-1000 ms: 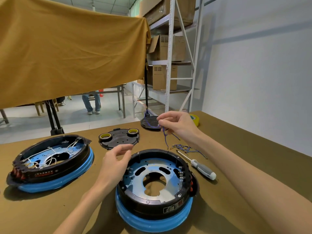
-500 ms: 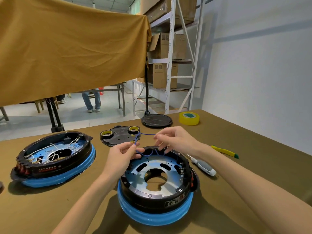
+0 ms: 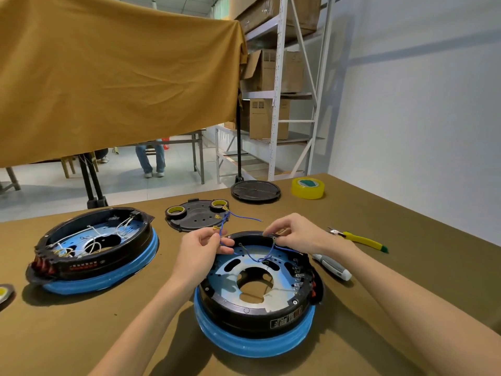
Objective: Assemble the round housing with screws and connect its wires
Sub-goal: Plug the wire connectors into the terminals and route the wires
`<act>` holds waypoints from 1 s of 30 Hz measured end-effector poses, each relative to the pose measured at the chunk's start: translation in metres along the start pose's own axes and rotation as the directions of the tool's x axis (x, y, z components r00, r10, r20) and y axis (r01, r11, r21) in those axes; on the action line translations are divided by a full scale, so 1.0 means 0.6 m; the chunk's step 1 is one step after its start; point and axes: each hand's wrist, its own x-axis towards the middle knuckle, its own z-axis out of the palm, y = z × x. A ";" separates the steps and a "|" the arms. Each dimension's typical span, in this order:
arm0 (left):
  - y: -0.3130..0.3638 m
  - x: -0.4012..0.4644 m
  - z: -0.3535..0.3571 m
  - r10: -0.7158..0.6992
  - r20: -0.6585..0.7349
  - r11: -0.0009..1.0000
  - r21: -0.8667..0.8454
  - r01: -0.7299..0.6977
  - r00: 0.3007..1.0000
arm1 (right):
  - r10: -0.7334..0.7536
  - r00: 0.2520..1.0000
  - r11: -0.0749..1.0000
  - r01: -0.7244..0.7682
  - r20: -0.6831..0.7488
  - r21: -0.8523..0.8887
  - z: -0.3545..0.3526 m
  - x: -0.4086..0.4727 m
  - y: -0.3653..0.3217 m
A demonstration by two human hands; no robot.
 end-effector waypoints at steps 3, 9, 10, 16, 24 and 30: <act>0.001 -0.001 -0.002 -0.006 -0.011 1.000 -0.020 0.006 1.000 | -0.055 0.998 0.994 0.055 0.000 -0.096 0.007 -0.003 0.003; 0.002 0.001 -0.004 -0.044 -0.031 0.996 -0.085 0.041 0.999 | -0.192 0.980 0.960 0.198 0.050 -0.197 0.022 -0.019 -0.008; 0.002 0.001 -0.003 -0.036 -0.029 0.996 -0.080 0.034 0.999 | -0.215 0.974 0.949 0.226 0.075 -0.220 0.024 -0.020 -0.012; -0.001 0.001 0.001 -0.020 -0.021 0.997 -0.074 0.019 1.000 | -0.233 0.958 0.923 0.272 0.166 -0.272 0.042 -0.024 -0.018; -0.018 0.008 0.003 0.061 -0.009 0.998 0.006 -0.061 0.998 | -0.162 0.982 0.986 0.164 -0.097 0.008 0.021 -0.035 -0.002; -0.025 0.008 0.005 0.109 -0.005 0.993 0.040 -0.109 0.994 | -0.190 0.980 0.974 0.196 -0.062 0.117 0.029 -0.026 -0.006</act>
